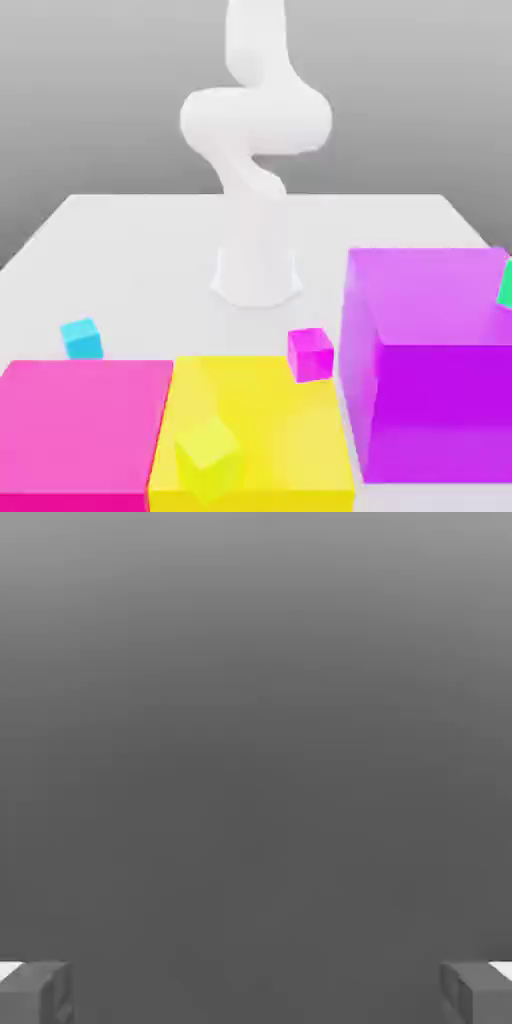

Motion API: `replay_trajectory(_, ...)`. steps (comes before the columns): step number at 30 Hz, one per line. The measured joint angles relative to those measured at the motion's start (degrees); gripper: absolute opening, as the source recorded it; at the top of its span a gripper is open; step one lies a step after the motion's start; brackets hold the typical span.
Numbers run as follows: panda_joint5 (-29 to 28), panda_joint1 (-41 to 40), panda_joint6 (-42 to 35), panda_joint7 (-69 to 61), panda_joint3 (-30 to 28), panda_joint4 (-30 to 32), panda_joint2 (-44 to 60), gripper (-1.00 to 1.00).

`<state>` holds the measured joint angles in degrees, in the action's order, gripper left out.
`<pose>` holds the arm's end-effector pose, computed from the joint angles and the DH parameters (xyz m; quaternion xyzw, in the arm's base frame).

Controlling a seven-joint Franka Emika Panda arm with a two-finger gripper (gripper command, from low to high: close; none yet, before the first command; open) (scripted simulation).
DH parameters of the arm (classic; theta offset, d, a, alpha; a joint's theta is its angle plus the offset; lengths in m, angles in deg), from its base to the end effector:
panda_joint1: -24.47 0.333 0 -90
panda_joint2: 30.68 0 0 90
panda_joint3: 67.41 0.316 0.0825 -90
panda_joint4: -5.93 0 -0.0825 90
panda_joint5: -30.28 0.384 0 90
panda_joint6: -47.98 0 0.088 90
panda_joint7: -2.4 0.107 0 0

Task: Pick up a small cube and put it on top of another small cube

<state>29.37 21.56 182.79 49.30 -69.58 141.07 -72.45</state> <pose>0.3743 -0.0382 0.6612 -0.8422 0.4069 -0.3281 0.1320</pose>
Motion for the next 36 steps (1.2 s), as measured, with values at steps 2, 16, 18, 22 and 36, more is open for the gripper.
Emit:
replay_trajectory(2,-0.8,-2.8,3.0,1.0,-2.1,3.1,4.0,0.00)
replay_trajectory(16,-3.1,-22.5,24.3,5.6,-19.5,25.0,33.5,0.00)
replay_trajectory(18,-1.5,-25.7,27.7,4.9,-22.4,28.3,38.5,0.00)
replay_trajectory(22,11.0,-28.9,34.2,-3.9,-17.7,28.4,47.5,0.00)
replay_trajectory(36,17.6,-38.1,39.0,-8.8,-7.0,27.2,53.6,-1.00)
